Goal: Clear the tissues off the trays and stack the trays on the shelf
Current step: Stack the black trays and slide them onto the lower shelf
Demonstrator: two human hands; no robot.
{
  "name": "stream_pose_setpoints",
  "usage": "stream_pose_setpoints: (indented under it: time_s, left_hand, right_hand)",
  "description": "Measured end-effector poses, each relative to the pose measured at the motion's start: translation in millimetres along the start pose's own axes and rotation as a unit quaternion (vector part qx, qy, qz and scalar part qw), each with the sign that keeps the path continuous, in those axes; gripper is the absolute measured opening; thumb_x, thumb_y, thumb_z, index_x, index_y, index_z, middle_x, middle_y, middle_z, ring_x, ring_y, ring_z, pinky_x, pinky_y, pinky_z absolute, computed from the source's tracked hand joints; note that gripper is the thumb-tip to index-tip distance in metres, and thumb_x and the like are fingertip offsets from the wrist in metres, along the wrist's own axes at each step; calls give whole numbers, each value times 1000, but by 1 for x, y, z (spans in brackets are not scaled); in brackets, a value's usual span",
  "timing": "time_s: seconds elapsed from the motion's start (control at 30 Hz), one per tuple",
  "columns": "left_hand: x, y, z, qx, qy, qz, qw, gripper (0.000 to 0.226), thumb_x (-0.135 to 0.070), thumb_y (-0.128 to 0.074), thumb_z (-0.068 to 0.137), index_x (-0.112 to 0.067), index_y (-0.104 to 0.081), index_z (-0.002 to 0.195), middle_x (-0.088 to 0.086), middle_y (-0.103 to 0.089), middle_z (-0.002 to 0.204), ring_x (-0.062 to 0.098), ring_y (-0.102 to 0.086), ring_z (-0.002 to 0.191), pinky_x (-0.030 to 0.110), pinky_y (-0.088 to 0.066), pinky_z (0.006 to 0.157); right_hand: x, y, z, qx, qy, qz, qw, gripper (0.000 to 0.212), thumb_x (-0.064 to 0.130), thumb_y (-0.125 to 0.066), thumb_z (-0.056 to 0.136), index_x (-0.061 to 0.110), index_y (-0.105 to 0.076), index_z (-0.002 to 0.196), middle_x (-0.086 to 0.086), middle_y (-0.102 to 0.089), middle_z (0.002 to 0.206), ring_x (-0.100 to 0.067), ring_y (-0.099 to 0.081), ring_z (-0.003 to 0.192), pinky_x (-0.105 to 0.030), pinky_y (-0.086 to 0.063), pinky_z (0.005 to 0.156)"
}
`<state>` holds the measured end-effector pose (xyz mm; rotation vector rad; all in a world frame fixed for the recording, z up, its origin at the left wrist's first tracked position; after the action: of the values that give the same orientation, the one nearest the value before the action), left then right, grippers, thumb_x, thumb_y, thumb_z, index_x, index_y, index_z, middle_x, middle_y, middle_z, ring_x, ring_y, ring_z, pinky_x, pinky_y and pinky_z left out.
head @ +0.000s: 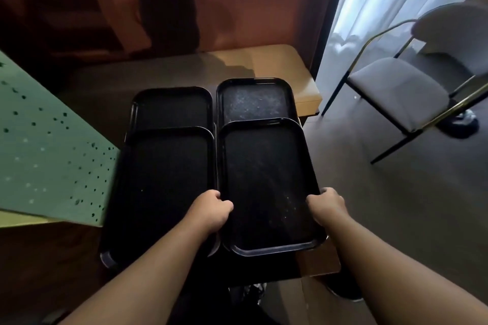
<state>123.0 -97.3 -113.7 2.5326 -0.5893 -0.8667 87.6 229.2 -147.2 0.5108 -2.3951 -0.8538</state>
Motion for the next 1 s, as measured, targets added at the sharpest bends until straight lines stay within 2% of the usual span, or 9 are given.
stream_pose_setpoints:
  time_s: [0.1, 0.23, 0.33, 0.47, 0.53, 0.7, 0.83, 0.93, 1.0]
  left_hand:
    - [14, -5, 23, -2, 7, -41, 999, 55, -32, -59, 64, -11, -69, 114, 14, -75, 109, 32, -71, 105, 46, -57, 91]
    - [5, -3, 20, 4, 15, -88, 996, 23, -26, -59, 67, -20, -66, 88, 6, -75, 85, 27, -76, 89, 49, -60, 83]
    - [-6, -3, 15, 29, 28, -107, 993, 16, -19, -61, 80, -11, -66, 94, 9, -71, 89, 28, -75, 92, 43, -61, 77]
    - [-13, -7, 18, 74, 46, -121, 989, 23, -18, -61, 90, -9, -61, 112, 7, -64, 106, 20, -73, 91, 38, -60, 82]
    - [-19, -3, 21, 75, 30, -124, 989, 19, -16, -60, 90, -15, -59, 108, 5, -65, 107, 18, -72, 88, 37, -60, 78]
    - [-53, 37, 44, 16, -80, -83, 993, 18, -17, -70, 86, -26, -65, 101, -6, -74, 101, 9, -70, 89, 29, -57, 83]
    - [-77, 52, 69, 53, -102, -112, 987, 21, -20, -69, 85, -22, -72, 105, -2, -79, 96, 15, -76, 89, 40, -61, 87]
    - [-91, 72, 92, -18, -117, -57, 991, 14, -20, -64, 85, -24, -71, 97, -4, -78, 88, 17, -75, 86, 42, -60, 85]
    - [-97, 79, 108, -57, -120, 24, 991, 15, -23, -65, 89, -23, -70, 103, -4, -75, 94, 19, -71, 90, 38, -58, 86]
  right_hand:
    - [5, 0, 6, -13, -3, -5, 1000, 64, 33, -57, 83, 20, -51, 145, -14, -52, 140, -39, -54, 122, -43, -50, 102]
    - [7, 3, 16, -36, -6, -8, 999, 56, 33, -60, 91, 20, -51, 145, -14, -51, 144, -37, -50, 128, -38, -44, 92]
    - [5, 11, 23, -61, -5, 38, 997, 40, 39, -59, 94, 16, -61, 127, -13, -65, 126, -35, -60, 112, -39, -50, 92]
    - [11, 21, 18, -73, 47, 117, 989, 26, 42, -56, 100, 16, -57, 103, -8, -66, 95, -25, -62, 84, -37, -48, 70]
    - [17, 28, 16, -78, 71, 131, 986, 26, 44, -57, 99, 18, -58, 100, -9, -67, 93, -24, -63, 82, -37, -50, 67]
    - [48, 42, 29, -91, 73, 202, 972, 26, 42, -64, 97, 17, -64, 102, -7, -72, 93, -23, -68, 85, -45, -59, 82]
    - [97, 36, 45, -67, 80, 246, 964, 25, 41, -63, 97, 18, -65, 105, -3, -71, 95, -20, -68, 85, -35, -57, 69]
    - [127, 31, 59, -70, 87, 241, 964, 16, 35, -65, 97, 19, -63, 100, -1, -69, 94, -15, -64, 79, -29, -47, 60]
    - [140, 24, 70, -64, 82, 227, 968, 13, 32, -65, 96, 21, -62, 101, -1, -68, 95, -16, -64, 81, -30, -48, 61]
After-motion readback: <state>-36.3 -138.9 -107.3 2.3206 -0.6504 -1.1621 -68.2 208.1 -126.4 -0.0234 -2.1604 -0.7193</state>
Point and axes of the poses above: each hand's wrist, its own z-axis towards the middle knuckle, its own y-axis out of the back of the hand, x = y × z, the point moved 10 cm from there along z, towards the middle knuckle
